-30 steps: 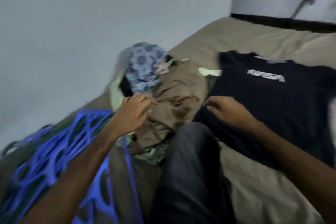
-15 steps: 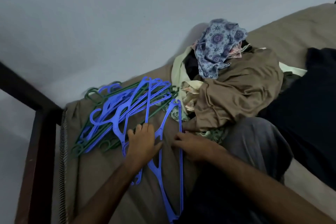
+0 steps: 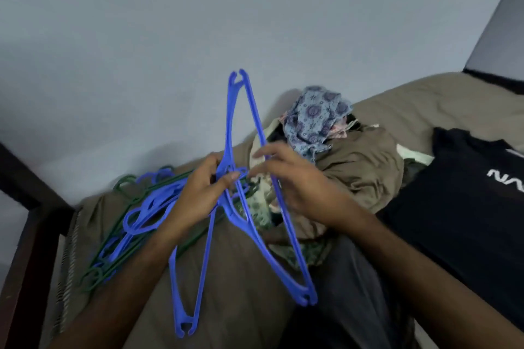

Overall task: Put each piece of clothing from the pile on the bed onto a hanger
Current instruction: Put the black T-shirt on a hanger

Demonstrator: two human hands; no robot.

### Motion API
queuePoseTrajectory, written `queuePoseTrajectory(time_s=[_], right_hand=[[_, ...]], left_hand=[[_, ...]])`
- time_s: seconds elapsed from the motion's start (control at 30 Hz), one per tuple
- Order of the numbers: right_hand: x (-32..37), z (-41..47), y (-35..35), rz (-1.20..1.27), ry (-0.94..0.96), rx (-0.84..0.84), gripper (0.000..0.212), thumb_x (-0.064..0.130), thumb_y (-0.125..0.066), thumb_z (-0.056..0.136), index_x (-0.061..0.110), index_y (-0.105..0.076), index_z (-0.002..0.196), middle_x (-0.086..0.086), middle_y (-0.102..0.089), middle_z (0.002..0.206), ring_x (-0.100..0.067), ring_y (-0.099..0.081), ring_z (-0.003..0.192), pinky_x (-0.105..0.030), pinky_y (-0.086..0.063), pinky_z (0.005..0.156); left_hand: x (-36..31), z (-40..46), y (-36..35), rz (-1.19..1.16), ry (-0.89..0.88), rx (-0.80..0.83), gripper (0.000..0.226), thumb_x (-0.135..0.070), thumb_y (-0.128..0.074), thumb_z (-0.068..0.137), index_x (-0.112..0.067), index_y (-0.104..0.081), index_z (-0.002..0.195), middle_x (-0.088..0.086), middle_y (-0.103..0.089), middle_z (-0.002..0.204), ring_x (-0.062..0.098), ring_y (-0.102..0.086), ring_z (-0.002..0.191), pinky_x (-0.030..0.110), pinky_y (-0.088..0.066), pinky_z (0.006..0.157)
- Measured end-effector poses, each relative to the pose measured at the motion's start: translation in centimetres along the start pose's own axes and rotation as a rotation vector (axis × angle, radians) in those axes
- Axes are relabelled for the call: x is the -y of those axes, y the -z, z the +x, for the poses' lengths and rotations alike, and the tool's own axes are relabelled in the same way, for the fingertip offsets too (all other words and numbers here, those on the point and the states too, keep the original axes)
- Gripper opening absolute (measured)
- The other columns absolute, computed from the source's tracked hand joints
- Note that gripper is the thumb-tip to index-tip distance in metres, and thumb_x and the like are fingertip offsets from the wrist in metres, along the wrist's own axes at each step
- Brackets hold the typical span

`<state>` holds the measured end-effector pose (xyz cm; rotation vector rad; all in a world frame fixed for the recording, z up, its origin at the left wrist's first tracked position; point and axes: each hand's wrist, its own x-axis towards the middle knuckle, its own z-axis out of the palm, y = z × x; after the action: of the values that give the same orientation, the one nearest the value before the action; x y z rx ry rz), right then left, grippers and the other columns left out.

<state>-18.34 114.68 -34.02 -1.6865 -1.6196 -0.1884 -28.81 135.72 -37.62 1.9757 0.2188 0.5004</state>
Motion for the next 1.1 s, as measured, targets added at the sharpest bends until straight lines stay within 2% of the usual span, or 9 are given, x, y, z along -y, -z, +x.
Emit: queuePoseTrajectory(time_s=[0.1,0.2,0.3,0.43,0.6,0.67,0.8,0.97,1.1], right_hand=[[0.1,0.1,5.0,0.352,-0.296,-0.388,0.042,-0.001,-0.050,0.094,0.014,-0.049,0.133,-0.005,-0.045,0.141,-0.019,-0.060,0.118,-0.047,-0.056,0.092],[-1.3,-2.4,9.8,0.336,-0.547,-0.400,0.043,0.042,-0.058,0.098,0.027,-0.046,0.137,0.004,-0.061,0.129,-0.015,-0.068,0.107,-0.047,-0.055,0.092],[-2.6,-5.8,14.7,0.161,-0.625,-0.371,0.024,0.027,-0.055,0.103,0.024,-0.057,0.126,0.000,-0.065,0.080,-0.014,-0.062,0.063,-0.039,-0.052,0.063],[-2.1,-10.0,20.3,-0.138,-0.657,-0.501,0.028,0.015,-0.054,0.103,0.030,-0.065,0.122,0.003,-0.056,0.062,-0.007,-0.049,0.056,-0.021,-0.040,0.060],[-0.7,-14.7,22.0,-0.486,-0.716,-0.743,0.033,0.014,-0.058,0.098,0.034,-0.066,0.122,0.015,-0.060,0.070,-0.005,-0.058,0.068,-0.026,-0.048,0.068],[-0.5,-16.1,22.0,-0.625,-0.689,-0.772,0.039,0.009,-0.057,0.096,0.036,-0.061,0.124,0.011,-0.060,0.074,-0.009,-0.057,0.073,-0.031,-0.049,0.067],[-2.2,-19.0,20.5,-0.698,-0.649,-0.517,0.052,0.007,-0.055,0.096,0.031,-0.053,0.143,0.004,-0.053,0.085,-0.018,-0.053,0.080,-0.043,-0.050,0.073],[-3.1,-23.0,21.2,-0.692,-0.699,-0.254,0.040,0.030,-0.056,0.095,0.020,-0.063,0.132,0.000,-0.055,0.107,-0.024,-0.058,0.094,-0.046,-0.051,0.084],[-3.9,-26.2,26.4,-1.018,-0.866,-0.680,0.041,0.038,-0.063,0.093,0.025,-0.058,0.131,0.004,-0.047,0.135,-0.022,-0.046,0.116,-0.040,-0.042,0.095]], left_hand=[[-4.8,5.4,-2.9,-0.186,-0.089,-0.028,0.015,-0.015,-0.062,0.097,-0.011,-0.048,0.096,0.009,-0.061,0.061,0.029,-0.059,0.053,0.042,-0.052,0.058],[-9.2,9.6,-7.6,-0.355,-0.119,-0.079,0.016,-0.009,-0.055,0.102,-0.011,-0.042,0.092,0.004,-0.057,0.060,0.021,-0.054,0.049,0.036,-0.049,0.055],[-12.4,11.7,-13.2,-0.376,-0.102,-0.035,0.015,-0.016,-0.055,0.102,-0.016,-0.046,0.090,-0.006,-0.060,0.061,0.014,-0.058,0.057,0.038,-0.050,0.062],[-16.2,12.6,-18.9,-0.318,-0.127,0.113,0.027,-0.042,-0.053,0.101,-0.019,-0.063,0.111,0.011,-0.061,0.108,0.030,-0.063,0.099,0.050,-0.049,0.093],[-20.5,11.0,-23.9,-0.559,-0.163,0.322,0.079,-0.066,-0.059,0.084,-0.027,-0.039,0.149,-0.008,-0.043,0.147,-0.003,-0.052,0.122,0.015,-0.044,0.096],[-21.6,10.1,-26.3,-0.580,-0.162,0.413,0.087,-0.065,-0.061,0.084,-0.031,-0.026,0.156,-0.014,-0.033,0.154,-0.001,-0.038,0.138,0.019,-0.036,0.108],[-24.0,9.9,-30.4,-0.922,0.047,0.458,0.040,-0.033,-0.065,0.093,-0.016,-0.052,0.127,0.001,-0.072,0.118,0.027,-0.070,0.110,0.057,-0.054,0.093],[-22.5,11.1,-35.6,-1.008,0.235,0.381,0.017,-0.026,-0.042,0.108,-0.010,-0.046,0.109,0.023,-0.072,0.110,0.044,-0.072,0.091,0.056,-0.061,0.066],[-21.1,12.5,-39.8,-0.919,0.226,0.565,0.023,-0.033,-0.036,0.108,-0.013,-0.042,0.099,0.023,-0.073,0.097,0.040,-0.074,0.078,0.053,-0.061,0.057]])
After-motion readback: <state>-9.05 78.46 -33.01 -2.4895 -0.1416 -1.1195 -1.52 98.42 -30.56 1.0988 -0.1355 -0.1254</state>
